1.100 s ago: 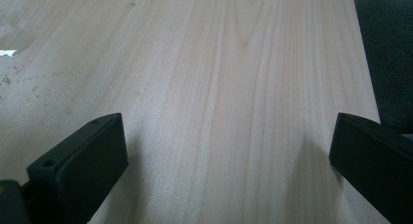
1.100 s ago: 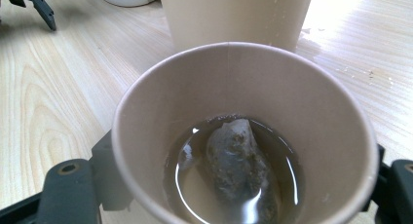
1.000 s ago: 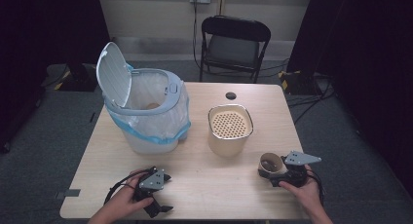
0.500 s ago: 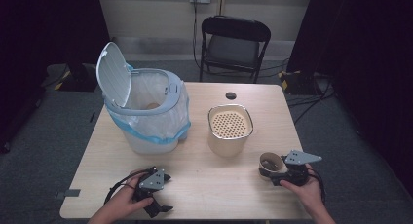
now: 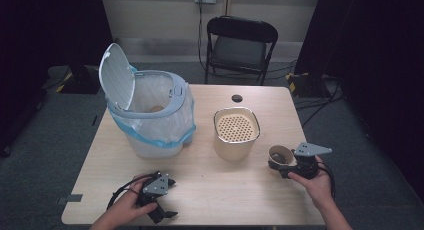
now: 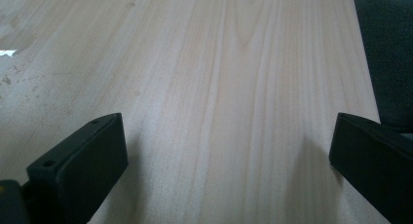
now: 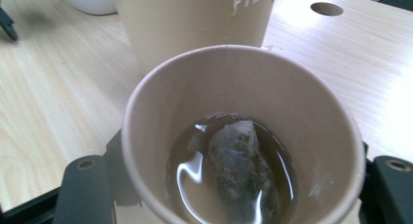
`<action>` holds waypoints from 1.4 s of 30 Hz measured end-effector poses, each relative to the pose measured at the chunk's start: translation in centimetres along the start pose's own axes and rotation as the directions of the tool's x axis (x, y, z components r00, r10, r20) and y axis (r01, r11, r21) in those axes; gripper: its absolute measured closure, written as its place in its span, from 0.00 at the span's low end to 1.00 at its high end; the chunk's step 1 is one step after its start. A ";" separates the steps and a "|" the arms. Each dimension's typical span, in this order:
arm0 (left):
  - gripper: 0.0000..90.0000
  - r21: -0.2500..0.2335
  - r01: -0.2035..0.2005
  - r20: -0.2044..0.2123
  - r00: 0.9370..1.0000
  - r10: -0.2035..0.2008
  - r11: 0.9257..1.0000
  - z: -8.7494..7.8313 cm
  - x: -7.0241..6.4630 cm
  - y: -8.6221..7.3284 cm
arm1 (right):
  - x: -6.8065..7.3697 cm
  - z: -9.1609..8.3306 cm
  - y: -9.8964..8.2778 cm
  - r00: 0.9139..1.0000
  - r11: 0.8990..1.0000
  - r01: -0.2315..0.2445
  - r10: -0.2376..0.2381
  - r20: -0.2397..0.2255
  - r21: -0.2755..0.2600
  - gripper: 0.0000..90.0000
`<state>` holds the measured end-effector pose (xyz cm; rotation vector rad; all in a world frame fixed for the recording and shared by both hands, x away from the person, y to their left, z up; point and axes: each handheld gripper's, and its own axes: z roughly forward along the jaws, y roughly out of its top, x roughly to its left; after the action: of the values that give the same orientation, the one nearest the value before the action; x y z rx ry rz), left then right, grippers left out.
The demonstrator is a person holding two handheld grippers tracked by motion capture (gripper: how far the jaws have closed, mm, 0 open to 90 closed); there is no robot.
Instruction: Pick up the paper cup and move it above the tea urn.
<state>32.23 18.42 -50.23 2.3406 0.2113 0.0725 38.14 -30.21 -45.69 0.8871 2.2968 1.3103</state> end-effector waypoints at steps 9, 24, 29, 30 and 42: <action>0.00 0.000 -0.001 0.004 1.000 0.001 1.000 0.0 0.0 0.0 | -2.0 1.0 1.5 0.999 1.000 0.001 -0.001 0.033 0.008 0.32; 0.00 0.000 -0.001 0.004 1.000 0.001 1.000 0.0 0.0 0.0 | -4.4 2.7 3.8 0.998 1.000 -0.008 0.007 0.060 0.013 0.32; 0.00 -0.005 -0.005 0.004 1.000 0.005 1.000 0.0 0.0 0.0 | -5.0 3.2 4.6 0.998 1.000 -0.005 0.004 0.067 0.016 0.32; 0.00 -0.005 -0.003 0.006 1.000 0.003 1.000 0.0 0.0 0.0 | -5.1 3.3 4.9 0.998 1.000 -0.002 0.001 0.065 0.019 0.32; 0.00 -0.003 -0.003 0.003 1.000 0.003 1.000 0.0 0.0 0.0 | -6.4 4.6 7.1 0.998 1.000 0.003 -0.004 0.062 0.014 0.32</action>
<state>32.25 18.40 -50.24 2.3379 0.2066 0.0706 47.96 -28.83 -42.03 0.9151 2.2620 1.2487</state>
